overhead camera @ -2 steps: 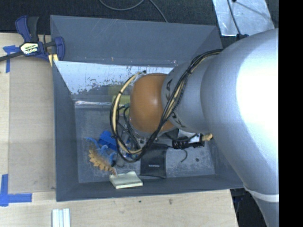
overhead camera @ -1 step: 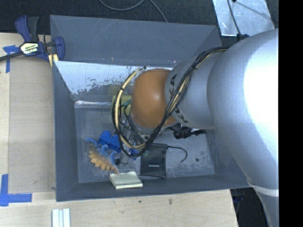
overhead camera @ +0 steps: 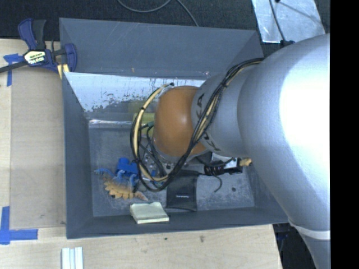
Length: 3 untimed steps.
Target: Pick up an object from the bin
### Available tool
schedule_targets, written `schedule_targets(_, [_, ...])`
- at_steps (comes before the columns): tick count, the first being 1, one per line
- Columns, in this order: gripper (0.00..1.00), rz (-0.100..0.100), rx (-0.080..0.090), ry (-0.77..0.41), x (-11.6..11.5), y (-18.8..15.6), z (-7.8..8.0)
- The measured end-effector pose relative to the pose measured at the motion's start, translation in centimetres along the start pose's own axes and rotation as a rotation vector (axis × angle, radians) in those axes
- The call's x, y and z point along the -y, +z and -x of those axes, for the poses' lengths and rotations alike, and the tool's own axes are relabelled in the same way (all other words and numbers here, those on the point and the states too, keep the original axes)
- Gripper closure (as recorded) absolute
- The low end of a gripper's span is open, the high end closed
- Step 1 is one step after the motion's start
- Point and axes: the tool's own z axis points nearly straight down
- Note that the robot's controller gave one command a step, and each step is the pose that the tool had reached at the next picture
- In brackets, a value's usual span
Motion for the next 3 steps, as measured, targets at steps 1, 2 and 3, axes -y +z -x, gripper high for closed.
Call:
schedule_targets(1, [1.0,0.0,0.0,0.0,0.0,0.0,0.0])
schedule_targets(2, [1.0,-0.002,-0.002,0.001,0.1,-0.3,-0.1])
schedule_targets(3, [1.0,-0.002,-0.004,0.001,0.1,-1.8,-0.1])
